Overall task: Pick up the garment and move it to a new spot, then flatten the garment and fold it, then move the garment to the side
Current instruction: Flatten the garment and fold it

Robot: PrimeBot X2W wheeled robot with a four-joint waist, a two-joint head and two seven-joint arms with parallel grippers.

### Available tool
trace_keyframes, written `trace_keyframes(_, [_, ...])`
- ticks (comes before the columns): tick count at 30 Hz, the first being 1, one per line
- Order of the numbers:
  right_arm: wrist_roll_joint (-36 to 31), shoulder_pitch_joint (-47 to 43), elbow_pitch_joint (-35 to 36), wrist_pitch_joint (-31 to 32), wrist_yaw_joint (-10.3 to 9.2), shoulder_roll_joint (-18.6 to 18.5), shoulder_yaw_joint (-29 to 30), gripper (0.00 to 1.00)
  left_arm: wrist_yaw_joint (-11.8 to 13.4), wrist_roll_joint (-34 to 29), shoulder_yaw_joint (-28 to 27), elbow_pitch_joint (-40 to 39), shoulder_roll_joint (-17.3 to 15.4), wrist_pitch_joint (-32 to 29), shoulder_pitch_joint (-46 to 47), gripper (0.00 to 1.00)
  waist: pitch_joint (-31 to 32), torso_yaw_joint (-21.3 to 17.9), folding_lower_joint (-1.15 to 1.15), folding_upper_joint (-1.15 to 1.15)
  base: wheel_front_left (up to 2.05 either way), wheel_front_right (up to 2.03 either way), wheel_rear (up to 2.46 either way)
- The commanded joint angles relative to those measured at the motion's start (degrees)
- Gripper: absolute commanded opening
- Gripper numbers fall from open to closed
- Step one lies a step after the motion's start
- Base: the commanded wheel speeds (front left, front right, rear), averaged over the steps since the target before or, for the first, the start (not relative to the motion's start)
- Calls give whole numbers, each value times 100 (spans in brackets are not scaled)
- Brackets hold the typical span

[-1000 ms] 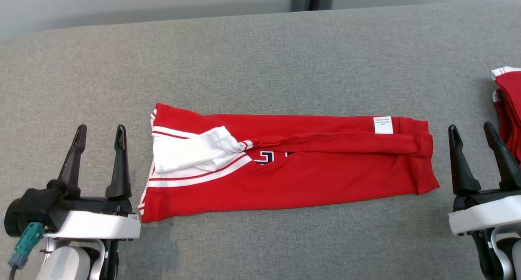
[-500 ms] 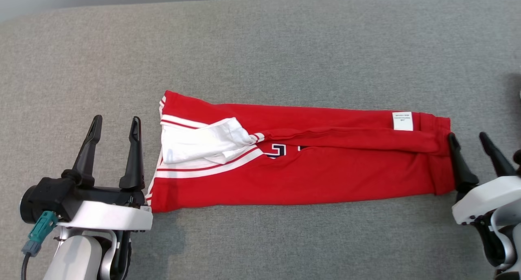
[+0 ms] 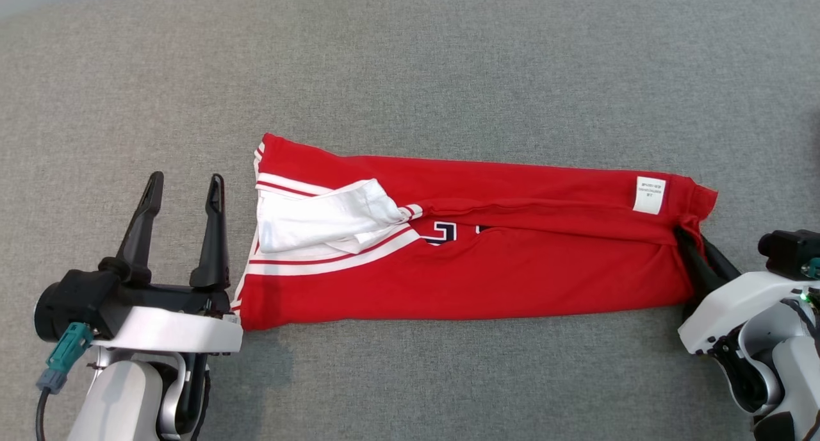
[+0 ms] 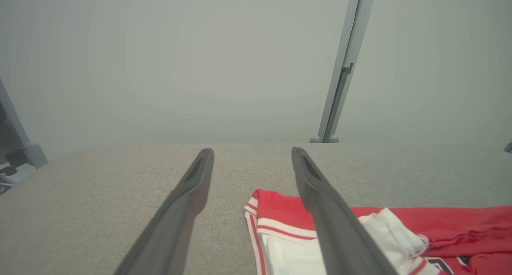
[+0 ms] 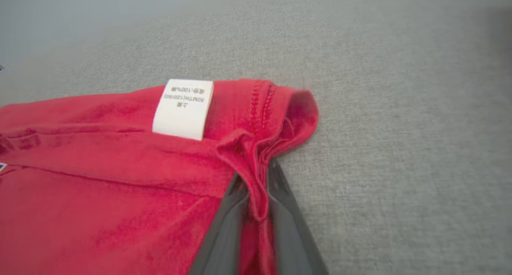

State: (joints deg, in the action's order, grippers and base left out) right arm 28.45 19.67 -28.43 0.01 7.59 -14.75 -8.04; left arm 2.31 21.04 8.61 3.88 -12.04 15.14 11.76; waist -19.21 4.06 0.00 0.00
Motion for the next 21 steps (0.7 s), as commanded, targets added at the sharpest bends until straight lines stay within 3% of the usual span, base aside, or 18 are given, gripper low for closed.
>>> trace_keyframes(1, [70,-43,-107,9,-19,-71,-67,0,-33,-52,-43,3,-8,3,79,100,-16,-21,0,0,0,0,0])
trace_keyframes(8, [259,-16,201,-280,-25,-484,-3,0,-80,-112,-167,0,30,3,-4,100,-35,-191,0,0,0,0,0])
trace_keyframes(14, [292,-294,382,-292,-23,-902,570,0,-123,-155,-220,27,59,3,-7,100,-2,-295,0,0,0,0,0])
trace_keyframes(21, [211,-218,813,-90,-16,-799,739,0,-181,-202,-263,63,88,3,22,100,35,-389,0,0,0,0,0])
